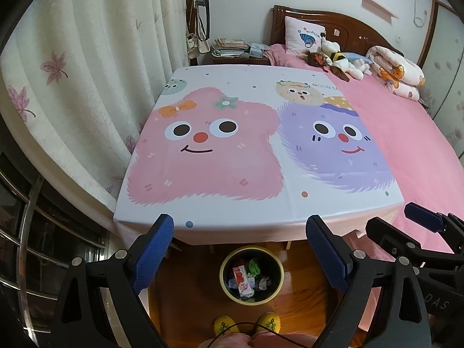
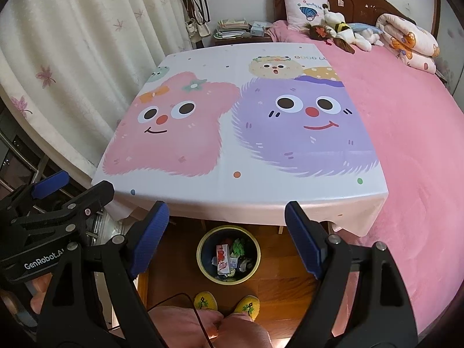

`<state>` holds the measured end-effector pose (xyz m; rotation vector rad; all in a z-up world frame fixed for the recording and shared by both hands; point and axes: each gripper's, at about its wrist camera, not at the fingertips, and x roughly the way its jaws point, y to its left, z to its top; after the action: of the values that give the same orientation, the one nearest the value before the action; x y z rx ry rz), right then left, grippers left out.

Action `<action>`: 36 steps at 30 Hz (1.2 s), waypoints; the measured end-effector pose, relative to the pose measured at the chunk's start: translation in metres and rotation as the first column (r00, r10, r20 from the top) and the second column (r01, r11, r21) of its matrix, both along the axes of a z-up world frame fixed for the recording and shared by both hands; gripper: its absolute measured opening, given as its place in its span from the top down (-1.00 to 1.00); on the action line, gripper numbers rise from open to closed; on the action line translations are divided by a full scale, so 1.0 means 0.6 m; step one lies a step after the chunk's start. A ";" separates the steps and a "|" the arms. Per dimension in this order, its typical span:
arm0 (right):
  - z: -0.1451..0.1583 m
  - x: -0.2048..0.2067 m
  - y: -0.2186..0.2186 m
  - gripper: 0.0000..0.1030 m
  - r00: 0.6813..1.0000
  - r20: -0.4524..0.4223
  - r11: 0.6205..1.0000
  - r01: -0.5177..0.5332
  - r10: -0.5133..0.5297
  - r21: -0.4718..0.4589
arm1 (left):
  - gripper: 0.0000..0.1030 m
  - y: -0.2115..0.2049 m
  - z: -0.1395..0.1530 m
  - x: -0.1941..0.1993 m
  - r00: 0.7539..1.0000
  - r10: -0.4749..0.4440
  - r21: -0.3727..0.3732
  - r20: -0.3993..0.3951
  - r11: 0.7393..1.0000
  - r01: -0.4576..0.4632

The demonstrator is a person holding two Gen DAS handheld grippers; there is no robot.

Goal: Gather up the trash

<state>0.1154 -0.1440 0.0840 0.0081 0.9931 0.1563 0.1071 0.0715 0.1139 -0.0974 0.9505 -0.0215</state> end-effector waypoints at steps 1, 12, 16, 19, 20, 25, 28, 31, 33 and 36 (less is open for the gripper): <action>-0.001 0.000 0.001 -0.56 1.000 -0.001 1.000 0.001 -0.001 -0.001 | -0.82 0.000 -0.001 0.000 1.000 0.001 0.002 0.001 1.000 -0.001; -0.016 -0.002 -0.003 -0.56 1.000 -0.022 1.000 0.013 -0.013 0.012 | -0.82 0.007 -0.015 0.004 1.000 -0.013 0.014 -0.012 1.000 0.014; -0.024 -0.004 -0.006 -0.56 0.999 -0.035 1.000 0.017 -0.016 0.017 | -0.82 0.009 -0.026 0.002 1.000 -0.017 0.015 -0.026 1.000 0.017; -0.028 -0.005 -0.008 -0.56 0.999 -0.041 1.000 0.017 -0.017 0.016 | -0.82 0.009 -0.032 -0.001 0.999 -0.017 0.019 -0.031 1.000 0.018; -0.029 -0.006 -0.009 -0.56 0.999 -0.043 1.000 0.017 -0.016 0.016 | -0.82 0.006 -0.032 -0.002 0.999 -0.018 0.022 -0.032 1.000 0.018; -0.040 -0.007 -0.012 -0.56 0.998 -0.061 1.000 0.013 -0.011 0.020 | -0.82 0.005 -0.043 -0.005 0.999 -0.021 0.031 -0.045 0.999 0.022; -0.045 -0.009 -0.013 -0.56 0.998 -0.070 1.000 0.010 -0.009 0.023 | -0.82 0.004 -0.047 -0.006 0.998 -0.023 0.033 -0.054 0.999 0.025; -0.048 -0.008 -0.015 -0.56 0.997 -0.074 1.000 0.009 -0.007 0.028 | -0.82 0.004 -0.048 -0.007 0.998 -0.024 0.037 -0.055 0.999 0.026; -0.049 -0.008 -0.015 -0.56 0.997 -0.077 0.999 0.007 -0.005 0.032 | -0.82 0.005 -0.051 -0.009 0.998 -0.022 0.040 -0.056 0.999 0.024; -0.051 -0.008 -0.013 -0.56 0.997 -0.079 0.999 0.001 0.002 0.034 | -0.82 0.005 -0.054 -0.011 0.998 -0.018 0.045 -0.059 0.999 0.021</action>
<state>0.1109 -0.1519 0.0536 0.0457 1.0694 0.1741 0.1005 0.0745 0.0817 -0.0463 1.0099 -0.0150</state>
